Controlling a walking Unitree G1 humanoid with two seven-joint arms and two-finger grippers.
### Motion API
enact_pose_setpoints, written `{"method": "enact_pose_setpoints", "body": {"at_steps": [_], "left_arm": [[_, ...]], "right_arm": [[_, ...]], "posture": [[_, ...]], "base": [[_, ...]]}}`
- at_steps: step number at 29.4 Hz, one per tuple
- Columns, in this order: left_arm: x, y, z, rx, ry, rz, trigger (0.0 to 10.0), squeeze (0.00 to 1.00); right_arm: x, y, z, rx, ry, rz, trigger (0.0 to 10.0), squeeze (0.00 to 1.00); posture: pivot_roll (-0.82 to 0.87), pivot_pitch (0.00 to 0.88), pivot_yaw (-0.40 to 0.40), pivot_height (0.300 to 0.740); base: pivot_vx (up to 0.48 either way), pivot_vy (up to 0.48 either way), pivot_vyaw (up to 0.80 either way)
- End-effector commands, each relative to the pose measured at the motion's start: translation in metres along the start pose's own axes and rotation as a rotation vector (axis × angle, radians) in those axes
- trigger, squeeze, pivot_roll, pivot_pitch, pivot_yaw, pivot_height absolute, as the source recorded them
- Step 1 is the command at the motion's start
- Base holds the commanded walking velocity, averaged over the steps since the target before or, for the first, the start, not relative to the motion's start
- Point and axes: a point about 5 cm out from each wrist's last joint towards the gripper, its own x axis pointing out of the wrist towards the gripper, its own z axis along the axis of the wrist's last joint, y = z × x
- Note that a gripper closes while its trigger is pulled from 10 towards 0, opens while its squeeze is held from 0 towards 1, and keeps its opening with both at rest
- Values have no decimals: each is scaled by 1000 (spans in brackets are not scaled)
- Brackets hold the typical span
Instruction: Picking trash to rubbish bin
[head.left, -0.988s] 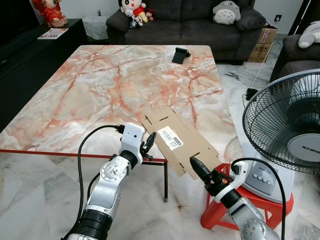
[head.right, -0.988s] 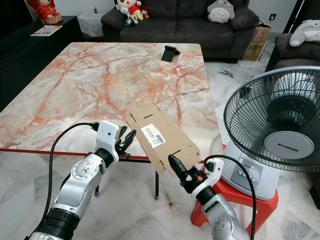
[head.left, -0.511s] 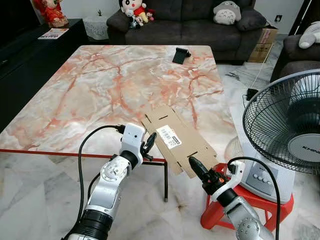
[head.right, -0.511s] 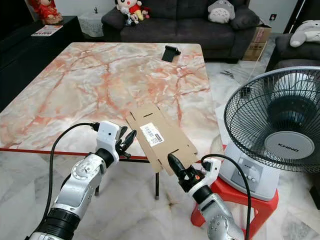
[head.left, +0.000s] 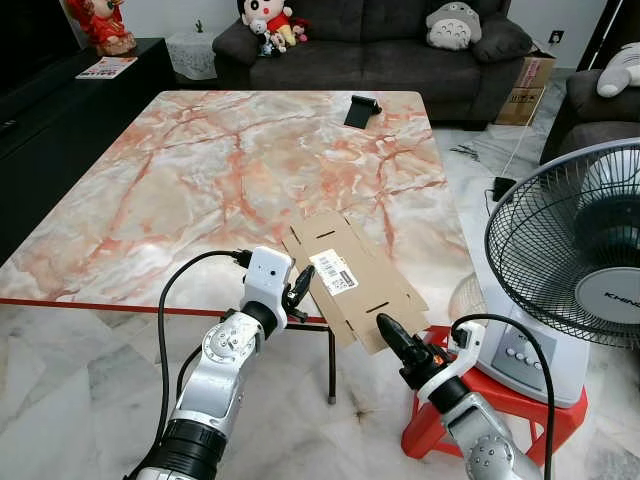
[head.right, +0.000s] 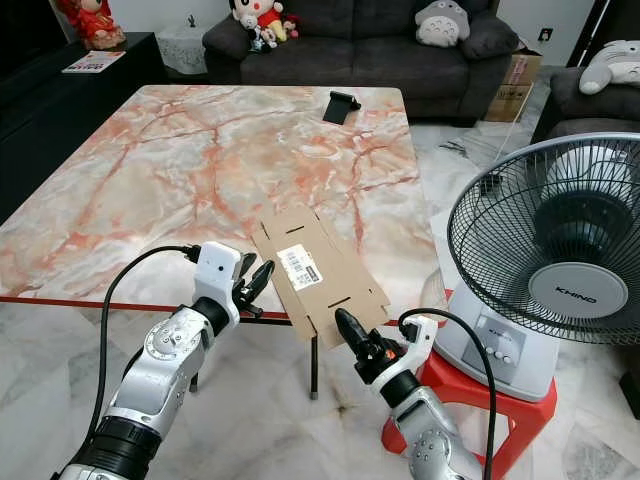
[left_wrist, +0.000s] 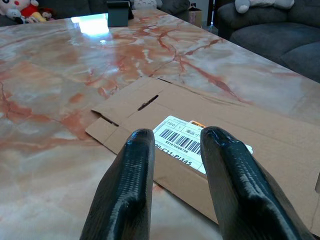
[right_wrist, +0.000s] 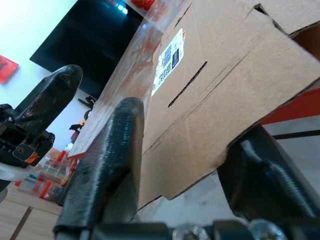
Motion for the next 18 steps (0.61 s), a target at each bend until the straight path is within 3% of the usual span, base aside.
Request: {"method": "enact_pose_setpoints", "body": {"at_steps": [1,18], "left_arm": [[0,-1,-1,-2,10,-6,10000,0],[0,-1,-1,-1,10,-8,10000,0]], "right_arm": [[3,2,2,-11,-5,18,0,0],[3,3,2,-9,-10,23,0,0]], "posture": [[38,23,37,740],[33,18,40,740]], "base": [[0,0,0],[0,0,0]]}}
